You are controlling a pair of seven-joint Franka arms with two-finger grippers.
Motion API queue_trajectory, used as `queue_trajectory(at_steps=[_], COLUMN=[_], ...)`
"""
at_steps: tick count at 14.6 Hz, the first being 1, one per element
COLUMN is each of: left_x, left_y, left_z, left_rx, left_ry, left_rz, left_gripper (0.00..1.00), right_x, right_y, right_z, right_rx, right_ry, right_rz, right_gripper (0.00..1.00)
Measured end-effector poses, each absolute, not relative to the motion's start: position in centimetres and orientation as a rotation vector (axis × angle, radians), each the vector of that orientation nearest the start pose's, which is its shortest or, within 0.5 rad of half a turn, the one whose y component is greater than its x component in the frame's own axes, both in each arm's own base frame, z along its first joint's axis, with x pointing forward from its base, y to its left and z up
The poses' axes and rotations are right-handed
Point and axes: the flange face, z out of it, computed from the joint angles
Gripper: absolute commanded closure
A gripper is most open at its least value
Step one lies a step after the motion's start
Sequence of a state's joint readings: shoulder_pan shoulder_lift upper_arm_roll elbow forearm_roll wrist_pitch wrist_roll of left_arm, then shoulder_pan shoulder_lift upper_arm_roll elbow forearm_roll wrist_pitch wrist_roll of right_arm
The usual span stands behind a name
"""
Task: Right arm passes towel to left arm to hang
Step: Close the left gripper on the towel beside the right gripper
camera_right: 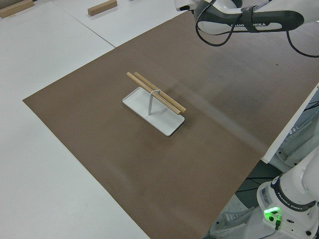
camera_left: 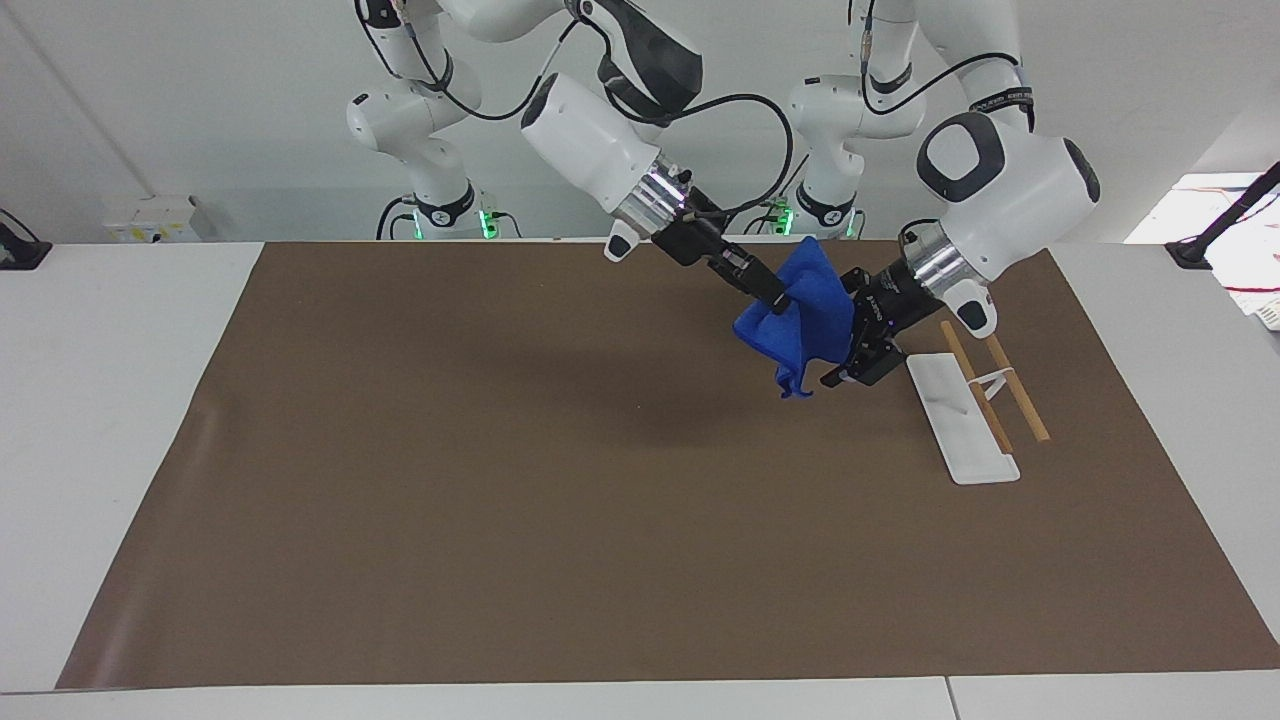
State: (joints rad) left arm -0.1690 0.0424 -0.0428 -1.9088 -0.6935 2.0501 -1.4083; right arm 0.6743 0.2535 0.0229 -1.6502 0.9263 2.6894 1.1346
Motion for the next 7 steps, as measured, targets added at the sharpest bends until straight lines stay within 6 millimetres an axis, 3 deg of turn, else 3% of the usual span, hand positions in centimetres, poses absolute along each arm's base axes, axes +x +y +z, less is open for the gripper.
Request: queue_trajectory(at_steps=[3,7], left_x=[56.6,56.6], left_y=[-16.7,-17.0], left_z=[48.7,48.7], left_rx=[-2.623,-2.626], left_ry=[-2.42,-2.415], left_rz=[0.719,0.721], left_gripper=[1.0,1.0], right_x=[54.1,54.1], right_y=[41.7,41.7], right_z=[54.4,54.4], right_rx=[-1.812,-1.812], right_ry=[1.149,1.149], right_rz=[0.144,0.144], right_gripper=[1.0,1.0])
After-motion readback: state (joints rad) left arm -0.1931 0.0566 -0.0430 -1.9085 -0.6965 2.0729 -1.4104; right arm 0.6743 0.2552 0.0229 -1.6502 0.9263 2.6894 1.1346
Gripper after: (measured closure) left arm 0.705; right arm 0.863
